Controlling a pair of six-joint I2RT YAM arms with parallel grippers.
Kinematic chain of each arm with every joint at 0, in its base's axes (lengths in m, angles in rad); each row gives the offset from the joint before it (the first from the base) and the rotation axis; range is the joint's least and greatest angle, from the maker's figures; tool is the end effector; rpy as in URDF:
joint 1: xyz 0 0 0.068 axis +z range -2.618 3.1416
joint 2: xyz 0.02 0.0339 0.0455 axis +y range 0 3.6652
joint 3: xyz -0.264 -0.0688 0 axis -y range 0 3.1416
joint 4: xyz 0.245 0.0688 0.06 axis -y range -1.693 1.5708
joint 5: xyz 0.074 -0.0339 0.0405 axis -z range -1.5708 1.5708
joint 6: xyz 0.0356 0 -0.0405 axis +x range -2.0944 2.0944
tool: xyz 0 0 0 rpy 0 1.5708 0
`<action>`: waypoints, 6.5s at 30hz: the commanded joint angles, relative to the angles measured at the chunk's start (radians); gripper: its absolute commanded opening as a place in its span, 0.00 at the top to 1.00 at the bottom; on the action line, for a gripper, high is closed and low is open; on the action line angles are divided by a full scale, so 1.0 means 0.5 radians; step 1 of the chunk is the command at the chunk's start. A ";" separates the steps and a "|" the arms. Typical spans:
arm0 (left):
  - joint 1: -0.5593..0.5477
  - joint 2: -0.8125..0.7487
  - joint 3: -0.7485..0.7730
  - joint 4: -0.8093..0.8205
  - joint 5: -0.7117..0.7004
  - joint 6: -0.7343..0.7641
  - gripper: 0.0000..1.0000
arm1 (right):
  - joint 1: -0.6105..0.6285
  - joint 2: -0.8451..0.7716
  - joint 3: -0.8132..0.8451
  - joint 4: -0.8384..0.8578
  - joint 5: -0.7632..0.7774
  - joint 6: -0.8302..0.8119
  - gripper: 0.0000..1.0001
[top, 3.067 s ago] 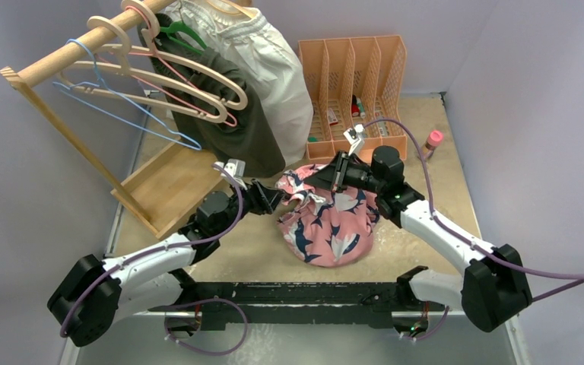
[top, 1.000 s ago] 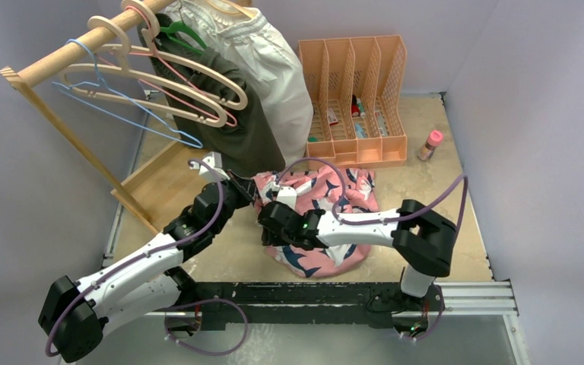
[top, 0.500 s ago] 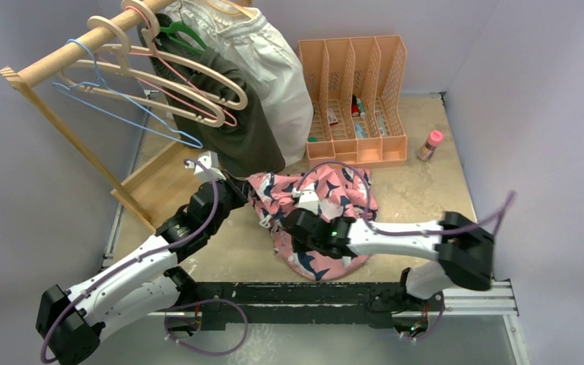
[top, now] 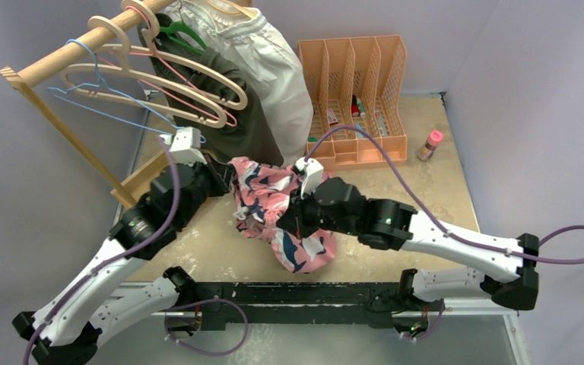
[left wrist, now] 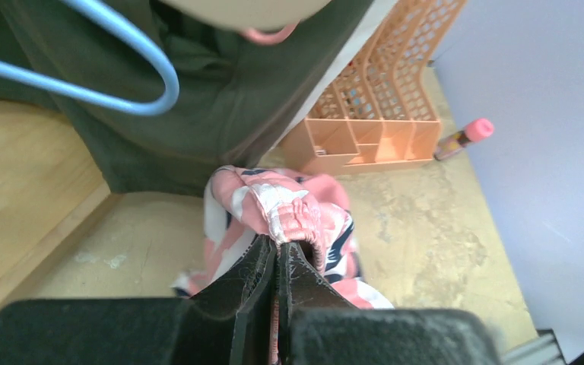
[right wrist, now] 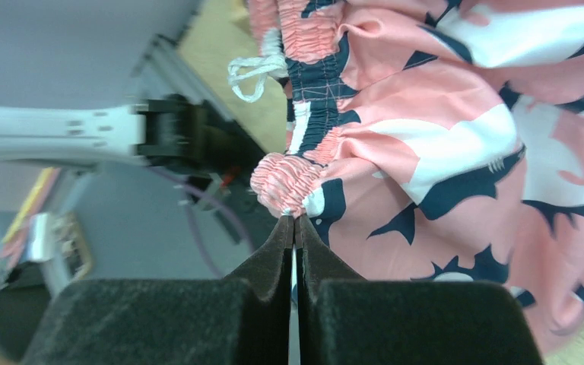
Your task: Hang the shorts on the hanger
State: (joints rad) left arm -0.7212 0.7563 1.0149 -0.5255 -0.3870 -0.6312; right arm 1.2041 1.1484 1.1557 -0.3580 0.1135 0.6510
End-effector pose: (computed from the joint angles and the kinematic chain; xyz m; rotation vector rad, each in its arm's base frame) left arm 0.1235 -0.0907 0.3871 -0.1920 1.8491 -0.5973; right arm 0.0966 0.2404 0.3785 -0.4906 2.0326 1.0974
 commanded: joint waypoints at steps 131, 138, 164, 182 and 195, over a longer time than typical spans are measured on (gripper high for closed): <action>-0.001 0.336 0.812 -0.546 -1.454 0.202 0.36 | -0.923 -0.087 -0.143 -0.165 0.164 -0.147 1.00; -0.002 0.538 1.073 -0.463 -1.572 0.303 0.35 | -0.920 -0.117 -0.174 -0.148 0.114 -0.170 1.00; 0.427 0.738 1.039 -0.553 -1.421 0.376 0.71 | -0.914 -0.071 -0.184 -0.085 0.056 -0.243 1.00; 0.427 0.718 0.925 -0.539 -1.650 0.481 0.70 | -0.914 -0.023 -0.130 -0.113 0.060 -0.249 1.00; 0.427 0.612 0.921 -0.204 -1.636 0.792 1.00 | -0.911 -0.029 -0.134 -0.097 0.049 -0.256 1.00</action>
State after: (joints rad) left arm -0.5117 1.1099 1.4738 -0.7593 -1.1820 -0.3344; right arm 0.7452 1.1408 1.0554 -0.4221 0.1383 0.5373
